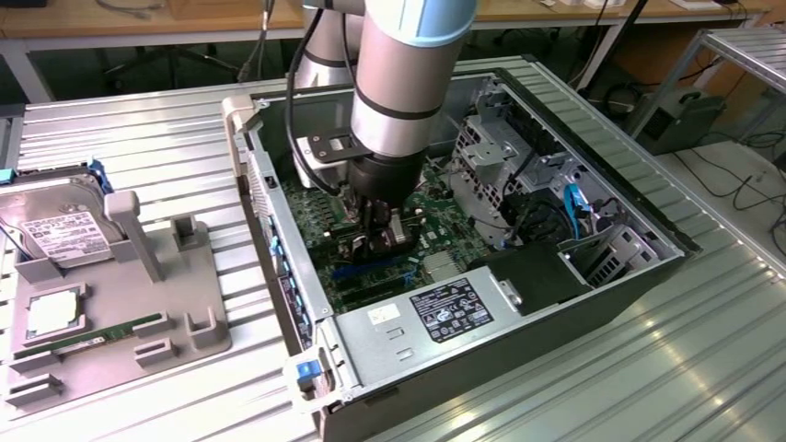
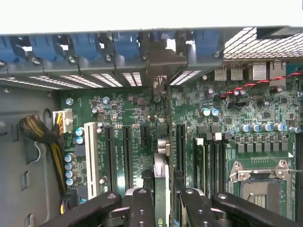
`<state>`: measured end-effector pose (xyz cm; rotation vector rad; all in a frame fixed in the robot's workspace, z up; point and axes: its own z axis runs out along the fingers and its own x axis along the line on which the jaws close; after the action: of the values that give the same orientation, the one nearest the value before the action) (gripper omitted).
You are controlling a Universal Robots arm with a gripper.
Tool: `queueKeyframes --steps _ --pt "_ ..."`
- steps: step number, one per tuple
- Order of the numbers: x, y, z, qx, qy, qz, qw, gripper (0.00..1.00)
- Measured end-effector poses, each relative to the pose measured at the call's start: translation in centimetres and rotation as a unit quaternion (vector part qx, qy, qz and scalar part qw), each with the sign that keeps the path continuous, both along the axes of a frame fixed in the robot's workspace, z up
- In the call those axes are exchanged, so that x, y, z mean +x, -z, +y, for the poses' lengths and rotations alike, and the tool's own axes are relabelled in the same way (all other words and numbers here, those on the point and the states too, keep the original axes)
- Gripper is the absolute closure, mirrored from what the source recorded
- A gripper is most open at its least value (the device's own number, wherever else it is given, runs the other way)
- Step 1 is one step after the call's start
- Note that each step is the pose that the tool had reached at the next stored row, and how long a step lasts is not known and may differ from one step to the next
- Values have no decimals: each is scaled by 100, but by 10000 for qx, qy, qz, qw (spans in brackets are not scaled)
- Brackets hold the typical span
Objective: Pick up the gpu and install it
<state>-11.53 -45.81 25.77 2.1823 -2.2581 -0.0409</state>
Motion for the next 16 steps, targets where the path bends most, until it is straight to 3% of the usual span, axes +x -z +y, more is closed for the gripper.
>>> queueKeyframes --steps 16 --pt "-5 23 -16 6 0 10 10000 74"
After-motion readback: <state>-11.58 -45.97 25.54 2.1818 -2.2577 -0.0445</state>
